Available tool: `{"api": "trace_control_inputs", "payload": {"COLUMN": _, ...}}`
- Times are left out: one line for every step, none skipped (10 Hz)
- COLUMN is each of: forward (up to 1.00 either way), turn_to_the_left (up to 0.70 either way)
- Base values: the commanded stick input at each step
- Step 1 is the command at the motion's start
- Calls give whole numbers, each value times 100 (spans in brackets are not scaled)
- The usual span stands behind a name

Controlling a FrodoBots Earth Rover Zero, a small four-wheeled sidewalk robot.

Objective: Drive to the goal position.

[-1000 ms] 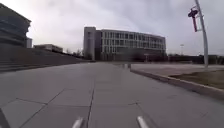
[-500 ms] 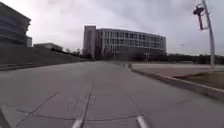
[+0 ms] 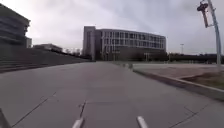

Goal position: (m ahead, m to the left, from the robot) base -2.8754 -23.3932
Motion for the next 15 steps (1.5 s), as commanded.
{"api": "trace_control_inputs", "payload": {"forward": 70, "turn_to_the_left": 0}}
{"api": "trace_control_inputs", "payload": {"forward": 70, "turn_to_the_left": 0}}
{"api": "trace_control_inputs", "payload": {"forward": 70, "turn_to_the_left": 7}}
{"api": "trace_control_inputs", "payload": {"forward": 70, "turn_to_the_left": 14}}
{"api": "trace_control_inputs", "payload": {"forward": 70, "turn_to_the_left": 14}}
{"api": "trace_control_inputs", "payload": {"forward": 70, "turn_to_the_left": 3}}
{"api": "trace_control_inputs", "payload": {"forward": 50, "turn_to_the_left": 0}}
{"api": "trace_control_inputs", "payload": {"forward": 45, "turn_to_the_left": 0}}
{"api": "trace_control_inputs", "payload": {"forward": 53, "turn_to_the_left": 0}}
{"api": "trace_control_inputs", "payload": {"forward": 68, "turn_to_the_left": 0}}
{"api": "trace_control_inputs", "payload": {"forward": 70, "turn_to_the_left": 0}}
{"api": "trace_control_inputs", "payload": {"forward": 70, "turn_to_the_left": 0}}
{"api": "trace_control_inputs", "payload": {"forward": 64, "turn_to_the_left": 0}}
{"api": "trace_control_inputs", "payload": {"forward": 46, "turn_to_the_left": 0}}
{"api": "trace_control_inputs", "payload": {"forward": 62, "turn_to_the_left": 0}}
